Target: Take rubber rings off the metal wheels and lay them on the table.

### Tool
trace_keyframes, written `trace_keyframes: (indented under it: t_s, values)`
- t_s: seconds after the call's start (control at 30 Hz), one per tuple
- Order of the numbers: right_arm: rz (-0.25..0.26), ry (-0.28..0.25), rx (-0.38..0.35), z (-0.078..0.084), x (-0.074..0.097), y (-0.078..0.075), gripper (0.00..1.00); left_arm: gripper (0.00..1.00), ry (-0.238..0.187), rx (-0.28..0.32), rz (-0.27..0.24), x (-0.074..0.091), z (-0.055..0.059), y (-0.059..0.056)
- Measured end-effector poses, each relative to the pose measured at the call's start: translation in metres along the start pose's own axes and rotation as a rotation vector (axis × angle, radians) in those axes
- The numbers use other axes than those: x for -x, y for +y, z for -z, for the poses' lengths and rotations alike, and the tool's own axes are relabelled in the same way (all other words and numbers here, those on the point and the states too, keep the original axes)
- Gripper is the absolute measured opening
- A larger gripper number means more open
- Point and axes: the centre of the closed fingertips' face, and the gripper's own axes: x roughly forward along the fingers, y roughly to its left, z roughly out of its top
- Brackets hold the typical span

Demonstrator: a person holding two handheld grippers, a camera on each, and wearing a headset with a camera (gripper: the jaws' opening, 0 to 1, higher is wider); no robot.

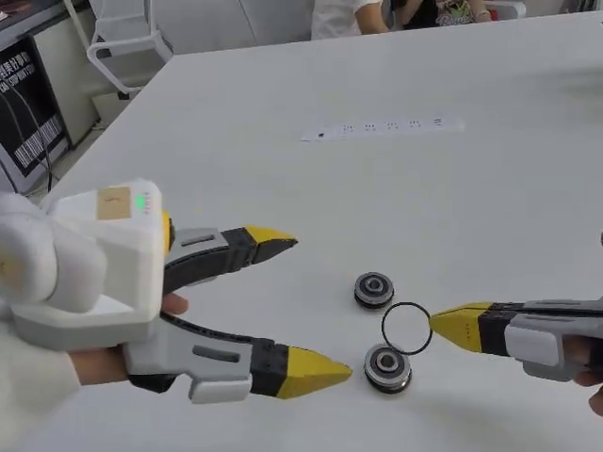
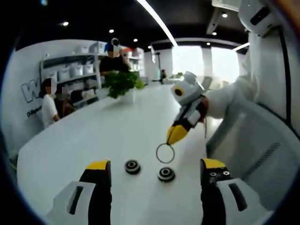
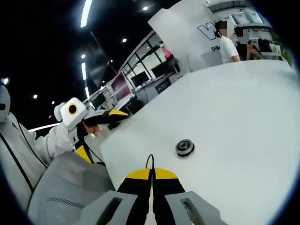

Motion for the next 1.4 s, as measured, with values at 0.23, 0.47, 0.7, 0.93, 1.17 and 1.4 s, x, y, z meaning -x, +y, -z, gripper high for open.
trace_keyframes:
  t_s: [0.23, 0.47, 0.7, 0.93, 1.17, 1.4]
  values:
    - [-0.008, 0.012, 0.034, -0.008, 0.0, 0.005, 0.0, 0.91, 0.076, -0.022, -0.01, 0.03, 0.012, 0.0]
    - [-0.031, 0.013, 0.059, -0.018, -0.002, 0.014, 0.0, 1.0, 0.081, 0.009, -0.08, 0.06, 0.017, 0.008]
    - [-0.054, 0.025, 0.084, -0.026, -0.007, 0.021, 0.0, 1.0, 0.057, 0.056, -0.145, 0.087, 0.023, 0.01]
    - [-0.085, 0.049, 0.104, -0.028, -0.016, 0.027, 0.0, 1.0, 0.026, 0.119, -0.207, 0.107, 0.03, 0.007]
    - [-0.118, 0.067, 0.123, -0.03, -0.027, 0.036, 0.0, 1.0, 0.026, 0.173, -0.232, 0.115, 0.045, -0.002]
    - [-0.146, 0.092, 0.135, -0.028, -0.039, 0.041, 0.0, 1.0, 0.018, 0.205, -0.264, 0.117, 0.048, -0.006]
